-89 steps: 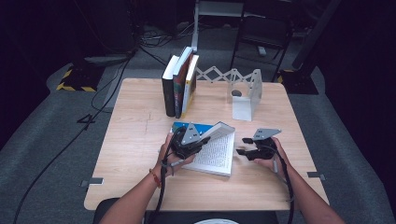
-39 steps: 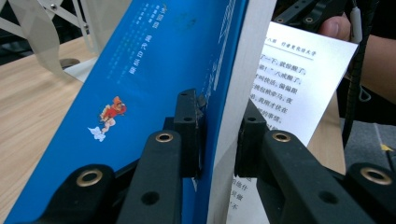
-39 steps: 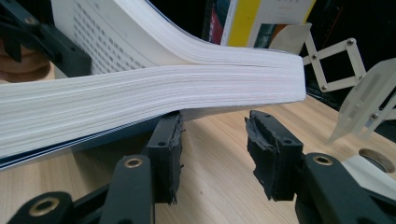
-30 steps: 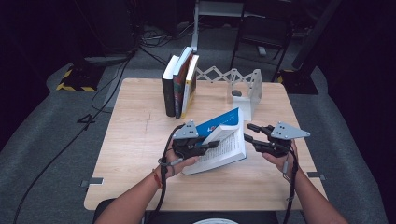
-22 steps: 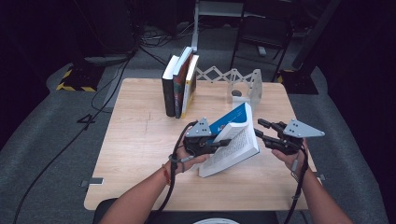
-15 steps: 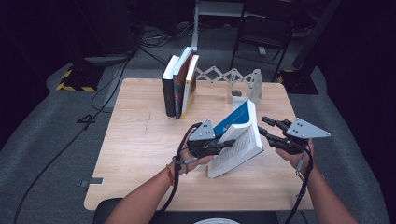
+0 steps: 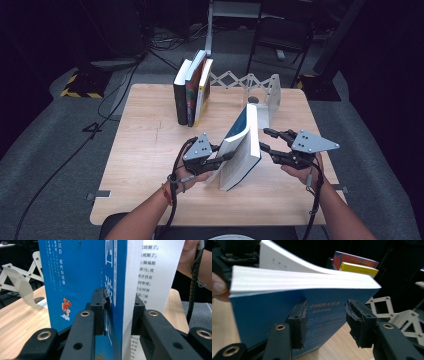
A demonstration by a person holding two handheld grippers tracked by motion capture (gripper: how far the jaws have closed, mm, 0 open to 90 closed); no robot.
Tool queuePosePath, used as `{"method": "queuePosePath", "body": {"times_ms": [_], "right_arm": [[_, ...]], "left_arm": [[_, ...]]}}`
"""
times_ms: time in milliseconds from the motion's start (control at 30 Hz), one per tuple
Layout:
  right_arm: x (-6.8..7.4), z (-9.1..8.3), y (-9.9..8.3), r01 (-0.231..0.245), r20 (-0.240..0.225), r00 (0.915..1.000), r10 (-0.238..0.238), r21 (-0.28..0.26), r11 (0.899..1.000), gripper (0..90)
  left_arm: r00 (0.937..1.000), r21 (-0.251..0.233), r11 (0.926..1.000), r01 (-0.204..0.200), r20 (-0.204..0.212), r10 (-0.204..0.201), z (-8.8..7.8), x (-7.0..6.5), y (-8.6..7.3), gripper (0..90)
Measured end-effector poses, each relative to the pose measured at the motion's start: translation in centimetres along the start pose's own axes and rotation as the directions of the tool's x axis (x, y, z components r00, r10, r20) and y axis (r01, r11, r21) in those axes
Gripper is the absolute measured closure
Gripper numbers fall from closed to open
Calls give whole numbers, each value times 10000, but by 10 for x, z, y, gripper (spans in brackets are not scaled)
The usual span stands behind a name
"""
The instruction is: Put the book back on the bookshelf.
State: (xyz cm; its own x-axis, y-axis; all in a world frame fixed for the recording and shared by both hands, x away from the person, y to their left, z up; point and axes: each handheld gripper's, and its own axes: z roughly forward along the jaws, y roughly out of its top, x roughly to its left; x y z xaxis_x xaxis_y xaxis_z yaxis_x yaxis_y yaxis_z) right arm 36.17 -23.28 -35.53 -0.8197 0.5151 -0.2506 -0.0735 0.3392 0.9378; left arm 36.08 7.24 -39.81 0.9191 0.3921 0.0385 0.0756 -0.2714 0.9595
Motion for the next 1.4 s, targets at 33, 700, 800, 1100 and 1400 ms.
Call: {"method": "queuePosePath", "body": {"times_ms": [33,700,800,1100,1400], "right_arm": [[2,1,0,-6,-90,10000,6,3,10000,508],[33,30,-16,363,-1585,9871,-209,947,9948,429],[34,35,-20,399,-1649,9861,-214,1100,9931,432],[43,48,-31,440,-1896,9817,-148,1509,9876,437],[43,53,-34,331,-1929,9812,-10,1634,9860,446]], "left_arm": [[10000,-1,10000,36,-17,-36,-1,0,-1,732],[9989,1403,9896,-310,-292,354,-17,2,-14,615],[9986,1588,9866,-377,-304,431,-19,1,-16,613],[9966,2155,9740,-702,-270,778,-24,-4,-27,552],[9996,2747,9613,215,-257,-150,-13,-17,-45,252]]}}
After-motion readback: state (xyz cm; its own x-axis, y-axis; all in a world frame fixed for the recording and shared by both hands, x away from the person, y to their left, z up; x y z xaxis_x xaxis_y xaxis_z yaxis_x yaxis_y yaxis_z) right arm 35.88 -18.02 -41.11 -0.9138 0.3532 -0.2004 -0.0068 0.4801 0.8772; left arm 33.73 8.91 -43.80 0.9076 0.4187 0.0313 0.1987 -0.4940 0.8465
